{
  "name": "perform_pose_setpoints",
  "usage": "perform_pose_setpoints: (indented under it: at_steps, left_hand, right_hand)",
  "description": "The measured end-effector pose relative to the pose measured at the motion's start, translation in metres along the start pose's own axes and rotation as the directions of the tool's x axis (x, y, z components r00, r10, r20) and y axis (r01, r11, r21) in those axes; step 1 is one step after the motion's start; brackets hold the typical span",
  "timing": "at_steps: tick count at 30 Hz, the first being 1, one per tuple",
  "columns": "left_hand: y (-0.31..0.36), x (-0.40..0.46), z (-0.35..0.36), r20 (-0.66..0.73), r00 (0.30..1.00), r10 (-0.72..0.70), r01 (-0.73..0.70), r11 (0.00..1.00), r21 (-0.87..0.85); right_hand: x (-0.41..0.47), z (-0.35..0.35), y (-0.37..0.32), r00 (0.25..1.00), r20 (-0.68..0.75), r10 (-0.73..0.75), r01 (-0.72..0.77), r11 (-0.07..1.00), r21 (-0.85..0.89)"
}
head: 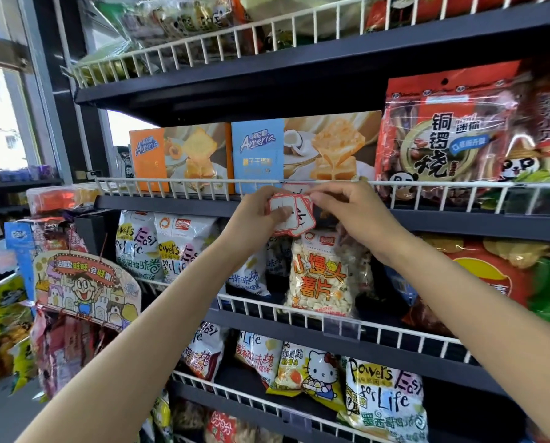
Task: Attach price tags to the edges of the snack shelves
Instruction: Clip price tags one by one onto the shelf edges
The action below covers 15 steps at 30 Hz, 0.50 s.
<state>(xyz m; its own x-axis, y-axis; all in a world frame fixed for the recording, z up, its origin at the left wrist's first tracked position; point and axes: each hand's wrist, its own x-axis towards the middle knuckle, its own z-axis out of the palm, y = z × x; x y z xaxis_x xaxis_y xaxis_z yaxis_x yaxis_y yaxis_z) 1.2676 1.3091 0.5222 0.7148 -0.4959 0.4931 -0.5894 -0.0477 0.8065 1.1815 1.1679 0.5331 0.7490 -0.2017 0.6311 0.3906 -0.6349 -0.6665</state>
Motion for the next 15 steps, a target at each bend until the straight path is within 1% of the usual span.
perform_pose_setpoints:
  at_steps: [2,4,8,10,13,15]
  left_hand:
    - [0.009,-0.003,0.011,0.003,1.000,0.029,-0.029,0.999,0.036]
    - [0.016,-0.005,0.023,0.003,0.998,0.070,-0.070,0.992,0.108]
    - [0.033,-0.013,0.052,-0.001,0.990,0.142,-0.138,0.960,0.243]
    - [0.045,-0.019,0.067,-0.010,0.985,0.175,-0.163,0.938,0.307]
    - [0.065,-0.030,0.088,-0.020,0.979,0.201,-0.183,0.924,0.337]
    - [0.076,-0.038,0.102,-0.022,0.980,0.200,-0.180,0.920,0.347]
  right_hand:
    - [-0.004,-0.011,0.000,0.999,0.018,0.027,-0.028,0.999,0.045]
    - [-0.008,-0.023,0.005,0.999,0.002,0.044,-0.044,0.997,0.067]
    - [-0.021,-0.053,0.013,0.998,-0.049,0.039,-0.037,0.999,0.040]
    - [-0.029,-0.067,0.013,0.997,-0.064,0.034,-0.030,0.998,0.054]
    - [-0.044,-0.088,0.009,0.995,-0.079,0.058,-0.049,0.992,0.114]
    - [-0.056,-0.102,0.006,0.993,-0.093,0.067,-0.055,0.991,0.125]
